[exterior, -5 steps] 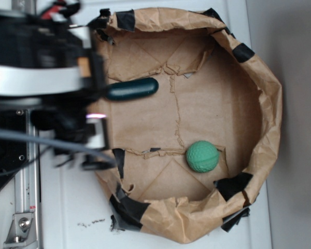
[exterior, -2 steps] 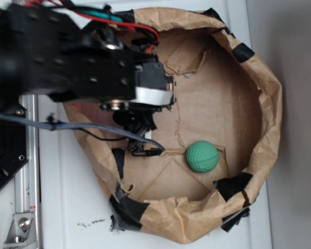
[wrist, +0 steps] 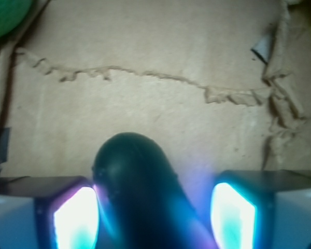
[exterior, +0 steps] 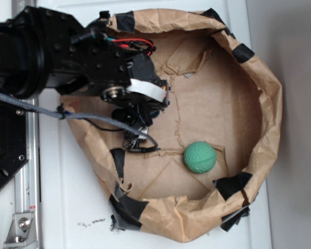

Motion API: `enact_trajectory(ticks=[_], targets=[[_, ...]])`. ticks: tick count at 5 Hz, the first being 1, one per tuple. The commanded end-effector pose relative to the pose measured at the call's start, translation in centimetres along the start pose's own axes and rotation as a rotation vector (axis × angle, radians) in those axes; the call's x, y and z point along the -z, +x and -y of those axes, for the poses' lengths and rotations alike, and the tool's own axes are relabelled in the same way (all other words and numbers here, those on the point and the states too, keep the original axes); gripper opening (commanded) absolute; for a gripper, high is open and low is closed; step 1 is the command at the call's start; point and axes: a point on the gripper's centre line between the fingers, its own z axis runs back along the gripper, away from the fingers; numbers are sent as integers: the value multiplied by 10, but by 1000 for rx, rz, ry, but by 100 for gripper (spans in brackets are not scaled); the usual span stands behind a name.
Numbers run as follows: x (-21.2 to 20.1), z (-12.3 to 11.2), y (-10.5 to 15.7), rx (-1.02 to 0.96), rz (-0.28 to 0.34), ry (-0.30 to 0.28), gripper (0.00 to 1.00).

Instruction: Grab the plastic pickle.

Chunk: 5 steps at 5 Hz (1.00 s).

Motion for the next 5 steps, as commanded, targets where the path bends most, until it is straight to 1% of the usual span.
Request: enact_trajectory(ticks=[1, 2, 3, 4, 5], targets=[[-90, -1, 19, 61, 108, -32, 0], [-139, 2, 31, 57, 135, -70, 0], [-166, 2, 37, -100, 7, -117, 0], [-161, -3, 40, -224, -38, -147, 0], [-154, -6, 44, -308, -82, -138, 0]])
